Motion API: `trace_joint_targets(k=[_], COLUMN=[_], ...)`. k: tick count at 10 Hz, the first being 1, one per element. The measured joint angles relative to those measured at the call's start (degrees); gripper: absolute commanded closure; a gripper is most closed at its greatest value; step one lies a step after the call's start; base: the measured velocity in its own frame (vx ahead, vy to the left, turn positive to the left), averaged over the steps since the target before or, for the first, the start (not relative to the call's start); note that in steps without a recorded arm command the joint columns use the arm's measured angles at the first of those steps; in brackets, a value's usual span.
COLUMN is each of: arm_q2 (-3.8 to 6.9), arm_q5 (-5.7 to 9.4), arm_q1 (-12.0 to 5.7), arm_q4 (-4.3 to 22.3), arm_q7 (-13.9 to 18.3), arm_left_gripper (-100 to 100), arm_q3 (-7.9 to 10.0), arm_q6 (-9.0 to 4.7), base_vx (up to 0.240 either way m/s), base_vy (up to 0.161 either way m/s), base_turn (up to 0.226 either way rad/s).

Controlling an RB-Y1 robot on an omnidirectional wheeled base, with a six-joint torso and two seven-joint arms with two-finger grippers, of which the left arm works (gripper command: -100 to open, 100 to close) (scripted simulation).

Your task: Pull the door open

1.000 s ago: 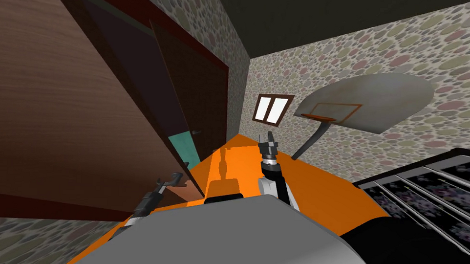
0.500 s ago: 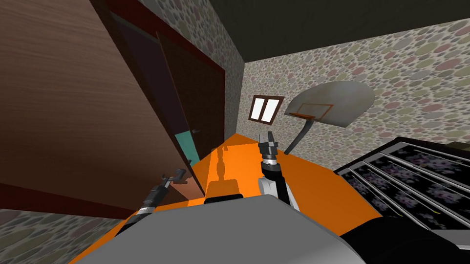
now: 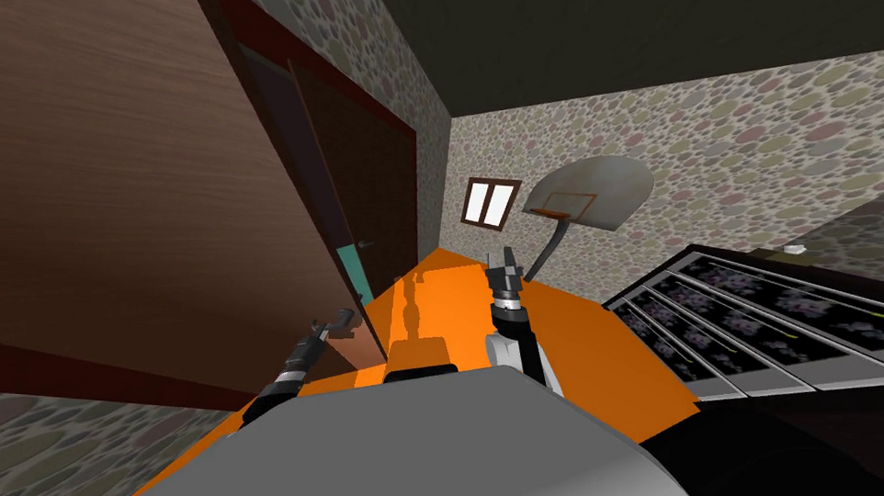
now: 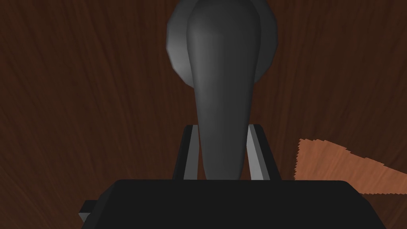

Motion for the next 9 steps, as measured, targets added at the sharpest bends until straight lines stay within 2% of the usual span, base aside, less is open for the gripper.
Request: trace_joint_targets(k=[1,2,3,4,6,8,9], arm_q2=[-0.23,-0.49,-0.56,-0.76,-1.32,-1.94,-2.08], arm_q5=[0.0,-0.05,-0.07,0.07,0.16,0.17,0.07], arm_q1=[-1.58,-2.07,-1.19,-1.39,-3.27,-4.2,-4.48], arm_q4=[1.53,1.97,0.52,-0.25,0.19,-0.6,-0.14], arm_q7=[-0.16,-0.34,-0.39,-0.67,-1.31,-1.89,-1.9], arm_left_gripper=[100,100,100,100,100,100,100], arm_q3=[-0.01,-0.08,-0.14,0.09,0.27,0.27,0.09], arm_q6=[0.1,0.1,0.73,1.85,3.16,4.97,5.07], base_vx=[-0.114,-0.041,-0.137,-0.199,-0.205,-0.158,-0.04], base_vy=[0.042,0.005,0.028,0.061,0.068,0.064,0.017], base_turn=[-0.032,0.016,-0.138,-0.148,-0.101,-0.082,0.002])
